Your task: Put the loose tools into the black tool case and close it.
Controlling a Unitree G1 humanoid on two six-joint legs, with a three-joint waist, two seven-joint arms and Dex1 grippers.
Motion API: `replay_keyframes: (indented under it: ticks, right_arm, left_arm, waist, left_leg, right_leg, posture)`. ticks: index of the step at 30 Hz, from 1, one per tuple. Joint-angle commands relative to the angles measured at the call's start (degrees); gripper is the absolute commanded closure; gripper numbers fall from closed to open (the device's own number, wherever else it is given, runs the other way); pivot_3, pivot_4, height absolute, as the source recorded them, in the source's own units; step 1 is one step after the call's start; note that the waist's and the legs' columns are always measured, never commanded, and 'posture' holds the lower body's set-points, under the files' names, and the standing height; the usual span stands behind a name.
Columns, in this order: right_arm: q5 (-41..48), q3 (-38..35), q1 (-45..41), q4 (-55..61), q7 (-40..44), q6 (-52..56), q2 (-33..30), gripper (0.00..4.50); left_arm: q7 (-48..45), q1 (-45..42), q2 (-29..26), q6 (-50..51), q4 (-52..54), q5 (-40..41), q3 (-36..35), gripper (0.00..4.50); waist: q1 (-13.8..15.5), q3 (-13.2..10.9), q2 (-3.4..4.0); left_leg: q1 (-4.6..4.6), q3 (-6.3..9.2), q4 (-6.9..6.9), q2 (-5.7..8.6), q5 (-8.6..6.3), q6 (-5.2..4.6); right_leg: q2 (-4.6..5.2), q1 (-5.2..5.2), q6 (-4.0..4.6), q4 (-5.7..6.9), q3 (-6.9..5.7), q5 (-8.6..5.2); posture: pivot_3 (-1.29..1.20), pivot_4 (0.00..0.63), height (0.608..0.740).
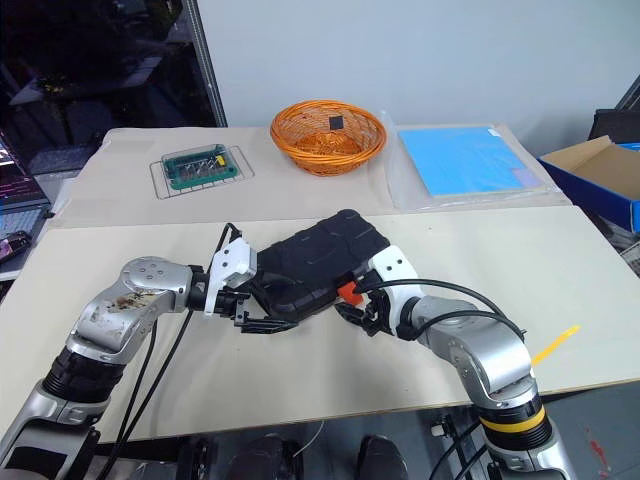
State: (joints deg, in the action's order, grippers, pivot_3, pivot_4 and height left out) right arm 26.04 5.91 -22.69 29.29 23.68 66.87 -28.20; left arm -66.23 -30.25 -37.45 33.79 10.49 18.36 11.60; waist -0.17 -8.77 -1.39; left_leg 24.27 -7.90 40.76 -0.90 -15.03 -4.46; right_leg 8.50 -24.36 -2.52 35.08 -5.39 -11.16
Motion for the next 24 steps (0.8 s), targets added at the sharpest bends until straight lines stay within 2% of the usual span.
replay_keyframes:
  ticks: [1, 4, 10, 24]
  right_arm:
    - [0.52, -0.75, -1.47, 1.44, 0.59, 0.05, -0.72, 2.4]
    - [0.69, -0.93, -1.64, 1.96, 0.53, 0.25, -0.83, 3.34]
    - [0.12, -0.81, -1.94, 2.66, 0.58, -2.1, -0.46, 3.35]
    - [-2.35, -2.4, 1.06, -4.94, -0.11, -15.5, 7.03, 3.35]
  left_arm:
    - [0.25, -0.27, -0.83, -0.41, 0.51, 0.1, -0.35, 0.0]
    - [0.24, -0.26, -0.92, -0.49, 0.4, 0.01, -0.29, 0.0]
    - [0.17, -0.22, -0.71, -0.77, -0.39, -0.27, 0.21, 0.0]
    - [0.49, 0.26, 0.07, -2.22, -2.63, -1.5, 2.23, 0.0]
  waist:
    - [0.0, 0.0, 0.0]
    - [-0.01, -0.01, 0.02]
    - [-0.01, -0.03, 0.04]
    - [-0.85, -0.04, 0.07]
  left_leg:
    - [0.0, 0.0, 0.0, 0.0, 0.0, 0.0]
    - [0.0, 0.01, -0.01, 0.0, 0.0, 0.0]
    - [0.01, 0.0, -0.01, 0.0, 0.0, 0.0]
    - [-0.05, -0.04, -0.03, -0.02, 0.01, 0.01]
  right_leg:
    - [0.0, 0.0, 0.0, 0.0, 0.0, 0.0]
    - [0.0, 0.0, 0.0, 0.0, 0.0, 0.0]
    - [0.0, -0.01, 0.0, 0.0, 0.0, 0.0]
    - [-0.02, 0.01, 0.0, 0.03, 0.03, 0.0]
  posture:
    - [0.0, 0.15, 0.74]
    - [0.0, 0.15, 0.74]
    - [0.0, 0.15, 0.74]
    - [0.0, 0.15, 0.74]
